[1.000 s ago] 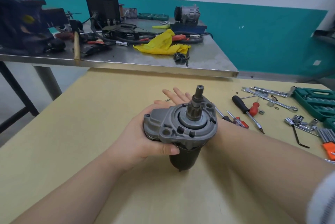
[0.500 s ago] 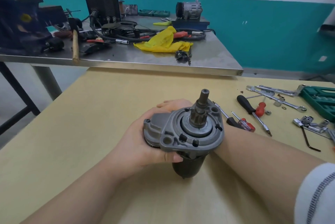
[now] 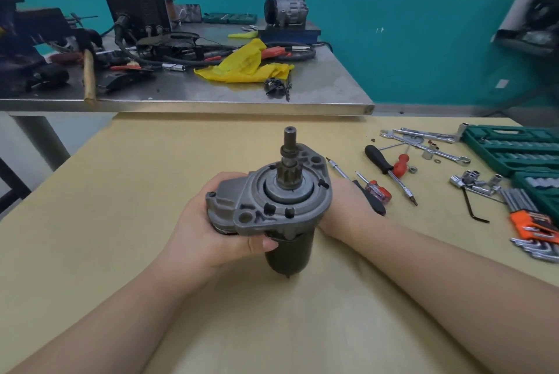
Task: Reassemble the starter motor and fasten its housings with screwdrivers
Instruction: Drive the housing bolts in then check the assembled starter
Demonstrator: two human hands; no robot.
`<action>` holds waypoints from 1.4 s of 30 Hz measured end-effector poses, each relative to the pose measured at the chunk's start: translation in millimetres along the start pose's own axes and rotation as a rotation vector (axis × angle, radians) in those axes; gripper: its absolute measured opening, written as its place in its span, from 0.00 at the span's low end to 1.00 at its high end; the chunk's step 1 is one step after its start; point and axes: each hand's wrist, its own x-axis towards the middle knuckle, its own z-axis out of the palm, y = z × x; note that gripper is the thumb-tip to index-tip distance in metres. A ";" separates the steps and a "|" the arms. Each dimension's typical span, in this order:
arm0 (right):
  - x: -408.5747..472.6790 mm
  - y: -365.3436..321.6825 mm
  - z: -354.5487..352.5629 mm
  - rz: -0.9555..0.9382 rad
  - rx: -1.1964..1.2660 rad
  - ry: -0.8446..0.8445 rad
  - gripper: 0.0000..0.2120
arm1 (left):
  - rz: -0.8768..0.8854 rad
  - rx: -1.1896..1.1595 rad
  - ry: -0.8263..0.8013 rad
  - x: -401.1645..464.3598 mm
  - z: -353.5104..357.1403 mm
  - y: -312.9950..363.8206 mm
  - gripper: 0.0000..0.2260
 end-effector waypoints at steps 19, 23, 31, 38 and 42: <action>-1.8 27.7 -0.5 0.081 -0.092 0.134 0.08 | 0.002 0.237 0.298 28.9 27.6 14.6 0.28; -6.6 33.9 -0.9 0.126 0.214 0.343 0.09 | 0.052 0.324 0.252 29.0 30.0 15.2 0.30; -21.3 31.3 -22.8 0.172 0.933 0.724 0.05 | 0.176 0.416 0.275 27.8 37.7 11.7 0.34; -42.9 7.7 -65.3 -0.018 1.131 0.883 0.03 | 0.197 0.406 0.265 27.8 38.5 12.4 0.35; -55.2 -12.9 -74.2 -0.171 1.153 0.892 0.07 | 0.226 0.410 0.256 25.0 35.2 10.6 0.38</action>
